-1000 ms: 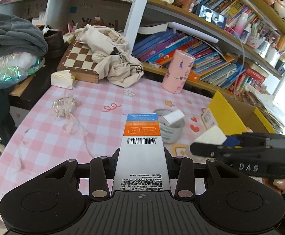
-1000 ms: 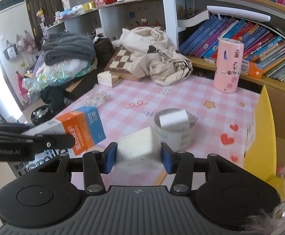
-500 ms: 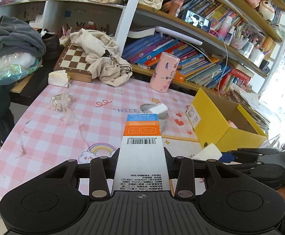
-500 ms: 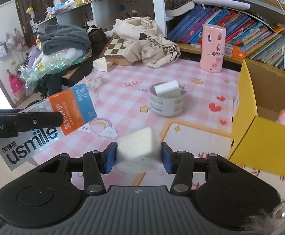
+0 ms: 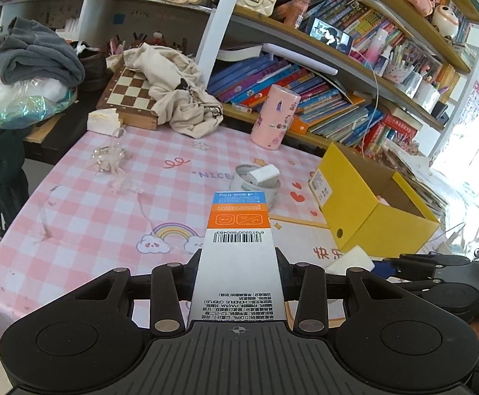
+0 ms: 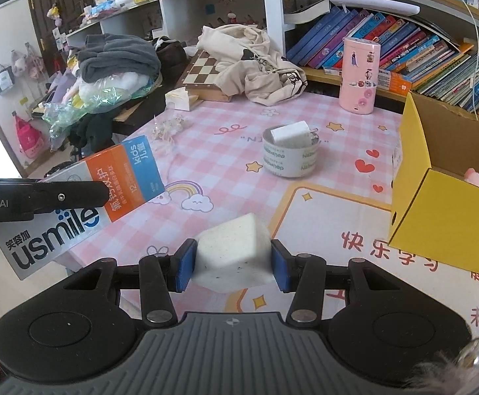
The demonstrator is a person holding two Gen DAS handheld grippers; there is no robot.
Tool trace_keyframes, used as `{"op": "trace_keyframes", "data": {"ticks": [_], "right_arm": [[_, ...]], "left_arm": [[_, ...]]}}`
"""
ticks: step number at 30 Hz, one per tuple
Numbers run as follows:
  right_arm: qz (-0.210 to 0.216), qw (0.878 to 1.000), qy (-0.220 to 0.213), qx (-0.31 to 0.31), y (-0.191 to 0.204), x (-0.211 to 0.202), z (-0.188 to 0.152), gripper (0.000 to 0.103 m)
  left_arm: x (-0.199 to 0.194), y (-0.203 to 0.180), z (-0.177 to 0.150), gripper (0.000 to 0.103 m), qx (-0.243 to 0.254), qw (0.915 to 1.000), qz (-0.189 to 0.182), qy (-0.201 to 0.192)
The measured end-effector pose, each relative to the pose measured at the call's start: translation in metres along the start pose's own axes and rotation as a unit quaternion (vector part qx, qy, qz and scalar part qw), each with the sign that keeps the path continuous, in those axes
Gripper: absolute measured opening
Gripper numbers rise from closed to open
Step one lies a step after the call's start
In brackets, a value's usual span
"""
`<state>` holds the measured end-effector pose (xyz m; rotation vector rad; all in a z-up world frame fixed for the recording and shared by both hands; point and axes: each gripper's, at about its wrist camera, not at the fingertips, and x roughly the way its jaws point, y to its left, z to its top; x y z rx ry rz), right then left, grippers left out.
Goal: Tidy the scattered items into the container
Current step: 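Carry the usmile box and eraser in both tools over the yellow box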
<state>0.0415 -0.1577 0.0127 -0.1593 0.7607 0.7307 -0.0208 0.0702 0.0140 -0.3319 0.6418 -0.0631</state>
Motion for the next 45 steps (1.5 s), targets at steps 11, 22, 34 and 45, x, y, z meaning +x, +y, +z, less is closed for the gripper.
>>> {"op": "trace_keyframes", "data": {"ticks": [11, 22, 34, 45], "right_arm": [[-0.012, 1.0, 0.013, 0.017, -0.005, -0.006, -0.011, 0.045], [-0.026, 0.999, 0.012, 0.037, -0.013, -0.011, -0.019, 0.045], [-0.056, 0.997, 0.005, 0.061, -0.035, -0.023, -0.024, 0.045], [-0.107, 0.989, 0.002, 0.106, -0.064, -0.048, -0.043, 0.045]], "left_arm": [[0.001, -0.01, -0.007, 0.038, 0.014, 0.9997, -0.013, 0.015], [0.004, -0.018, -0.007, 0.038, 0.028, 0.999, -0.029, 0.022], [0.02, -0.036, 0.0, 0.038, 0.047, 0.9969, -0.055, 0.031], [0.038, -0.065, -0.006, 0.038, 0.078, 0.9894, -0.109, 0.058]]}}
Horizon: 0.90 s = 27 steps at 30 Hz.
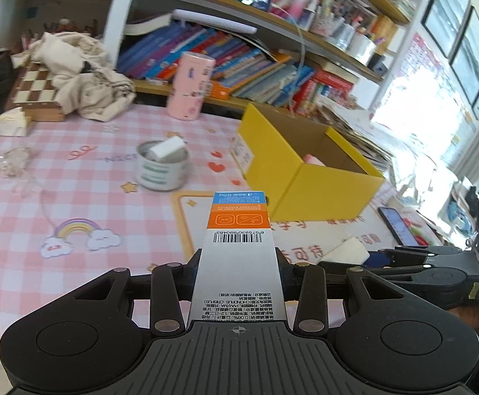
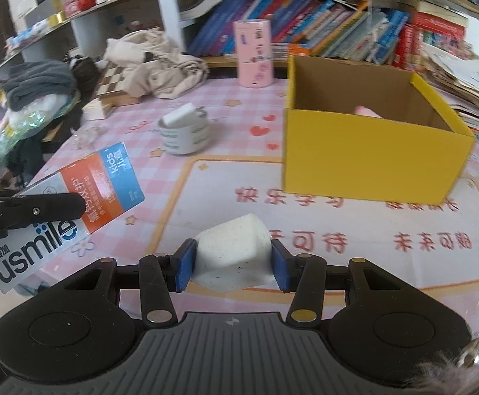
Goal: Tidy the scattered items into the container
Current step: 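Carry the usmile box and eraser in both tools over the yellow box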
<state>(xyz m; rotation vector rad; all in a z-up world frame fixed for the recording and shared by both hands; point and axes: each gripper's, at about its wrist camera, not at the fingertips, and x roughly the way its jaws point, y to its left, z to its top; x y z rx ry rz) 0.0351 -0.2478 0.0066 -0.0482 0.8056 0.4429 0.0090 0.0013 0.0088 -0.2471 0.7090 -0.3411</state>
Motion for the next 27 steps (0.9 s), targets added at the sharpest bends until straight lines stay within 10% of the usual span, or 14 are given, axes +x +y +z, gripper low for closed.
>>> {"op": "trace_keyframes", "data": {"ticks": [27], "right_arm": [[-0.067, 0.996, 0.006, 0.054, -0.055, -0.028, -0.023, 0.045]], "left_arm": [[0.046, -0.056, 0.005, 0.038, 0.05, 0.995, -0.077, 0.04]]}}
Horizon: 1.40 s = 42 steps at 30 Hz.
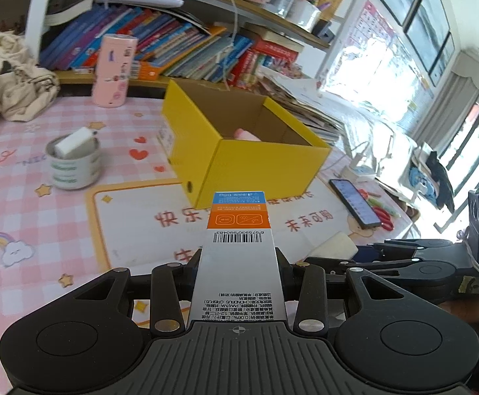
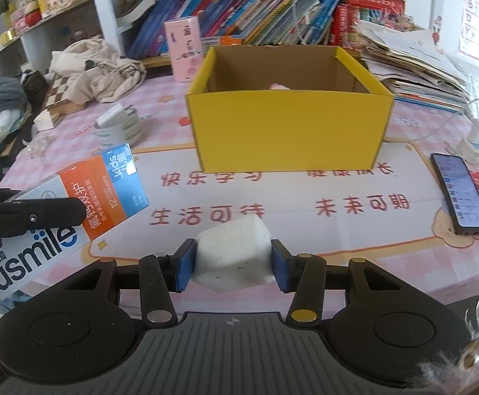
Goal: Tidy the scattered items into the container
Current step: 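Carry the usmile box and eraser in both tools over the yellow box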
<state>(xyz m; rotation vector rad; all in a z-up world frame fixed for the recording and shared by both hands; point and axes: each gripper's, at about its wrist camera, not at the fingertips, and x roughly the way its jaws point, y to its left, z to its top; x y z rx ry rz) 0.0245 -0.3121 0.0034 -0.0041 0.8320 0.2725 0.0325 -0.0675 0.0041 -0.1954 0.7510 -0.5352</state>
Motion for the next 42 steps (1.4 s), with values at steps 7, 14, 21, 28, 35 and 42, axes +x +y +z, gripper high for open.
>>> {"op": "trace_keyframes", "data": {"ticks": [7, 14, 21, 28, 35, 42], "right_arm": [[-0.012, 1.0, 0.003, 0.012, -0.021, 0.001, 0.002, 0.045], [-0.018, 1.0, 0.012, 0.014, -0.04, 0.006, 0.007, 0.045], [-0.016, 1.0, 0.012, 0.013, -0.06, 0.013, 0.021, 0.045], [-0.007, 1.0, -0.013, -0.004, -0.069, 0.011, 0.04, 0.045], [0.012, 0.999, -0.041, -0.012, -0.086, 0.012, 0.07, 0.045], [0.051, 0.994, -0.087, -0.047, -0.097, 0.016, 0.114, 0.045]], "left_arm": [[0.018, -0.013, 0.006, 0.038, 0.01, 0.9998, -0.013, 0.01], [0.039, -0.025, 0.013, 0.038, 0.012, 0.9994, -0.024, 0.02], [0.055, -0.038, 0.026, 0.038, 0.019, 0.9993, -0.027, 0.016], [0.06, -0.045, 0.046, 0.038, 0.021, 0.9992, -0.034, -0.002], [0.063, -0.055, 0.078, 0.038, 0.023, 0.9985, -0.032, -0.038], [0.068, -0.062, 0.105, 0.038, -0.001, 0.9967, -0.017, -0.079]]}}
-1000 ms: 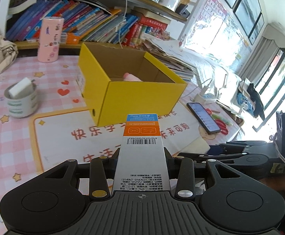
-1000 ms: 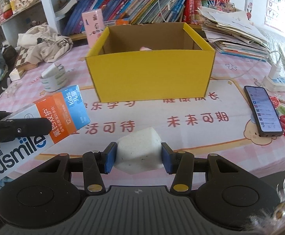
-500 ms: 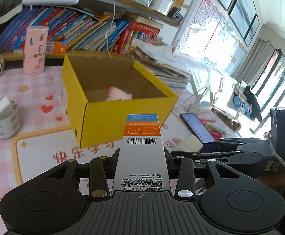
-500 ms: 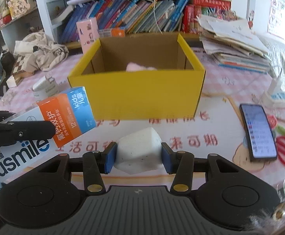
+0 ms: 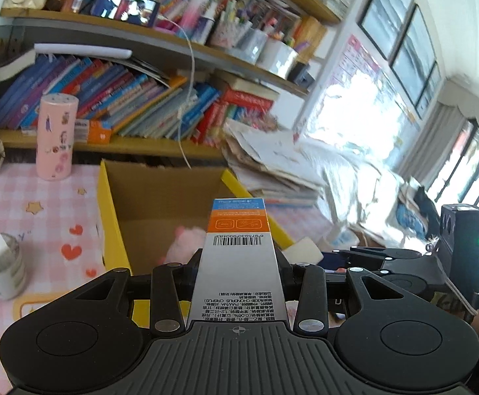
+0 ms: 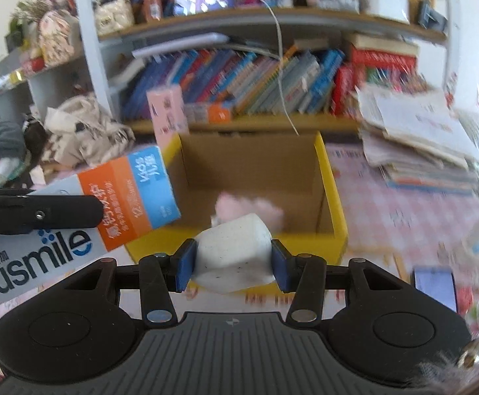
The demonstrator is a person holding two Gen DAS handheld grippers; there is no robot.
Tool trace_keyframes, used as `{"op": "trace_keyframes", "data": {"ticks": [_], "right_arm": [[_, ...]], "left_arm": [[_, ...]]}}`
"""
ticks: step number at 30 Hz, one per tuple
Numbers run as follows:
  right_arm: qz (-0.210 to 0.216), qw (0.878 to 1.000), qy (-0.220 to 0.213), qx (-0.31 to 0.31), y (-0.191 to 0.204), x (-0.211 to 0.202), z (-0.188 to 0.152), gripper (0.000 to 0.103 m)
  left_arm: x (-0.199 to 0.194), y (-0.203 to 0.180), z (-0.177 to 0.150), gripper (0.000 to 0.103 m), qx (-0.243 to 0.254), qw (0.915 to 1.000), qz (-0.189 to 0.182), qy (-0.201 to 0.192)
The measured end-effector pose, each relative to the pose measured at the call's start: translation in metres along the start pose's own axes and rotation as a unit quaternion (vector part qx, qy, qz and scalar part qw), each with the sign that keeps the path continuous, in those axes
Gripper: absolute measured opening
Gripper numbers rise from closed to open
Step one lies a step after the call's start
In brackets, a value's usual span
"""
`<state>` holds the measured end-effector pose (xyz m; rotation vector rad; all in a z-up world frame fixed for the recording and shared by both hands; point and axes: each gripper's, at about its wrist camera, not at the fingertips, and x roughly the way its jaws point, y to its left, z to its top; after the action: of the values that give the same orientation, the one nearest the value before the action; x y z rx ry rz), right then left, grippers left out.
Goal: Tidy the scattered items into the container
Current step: 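Carry the usmile box and eraser in both tools over the yellow box, then lower both held items into the yellow box and open both tools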
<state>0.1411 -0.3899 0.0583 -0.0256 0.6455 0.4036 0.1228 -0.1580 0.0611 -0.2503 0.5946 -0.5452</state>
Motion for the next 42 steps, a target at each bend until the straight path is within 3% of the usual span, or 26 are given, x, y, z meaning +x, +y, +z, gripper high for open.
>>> {"op": "trace_keyframes", "data": {"ticks": [14, 21, 28, 35, 42], "right_arm": [[0.067, 0.995, 0.006, -0.067, -0.047, 0.064, 0.052, 0.045], [0.078, 0.987, 0.039, -0.133, -0.061, 0.119, 0.074, 0.045], [0.095, 0.959, 0.081, -0.256, -0.061, 0.167, 0.087, 0.045], [0.106, 0.914, 0.133, -0.368, -0.051, 0.209, 0.09, 0.045], [0.117, 0.885, 0.164, -0.419, -0.048, 0.23, 0.085, 0.046]], "left_arm": [[0.056, 0.003, 0.036, 0.038, -0.015, 0.9963, 0.083, -0.019], [0.102, 0.016, 0.046, 0.038, -0.009, 0.9907, 0.135, 0.011], [0.14, 0.021, 0.046, 0.038, 0.024, 0.9854, 0.162, 0.048], [0.17, 0.025, 0.043, 0.038, 0.063, 0.9746, 0.192, 0.095], [0.185, 0.026, 0.039, 0.039, 0.084, 0.9662, 0.207, 0.128]]}}
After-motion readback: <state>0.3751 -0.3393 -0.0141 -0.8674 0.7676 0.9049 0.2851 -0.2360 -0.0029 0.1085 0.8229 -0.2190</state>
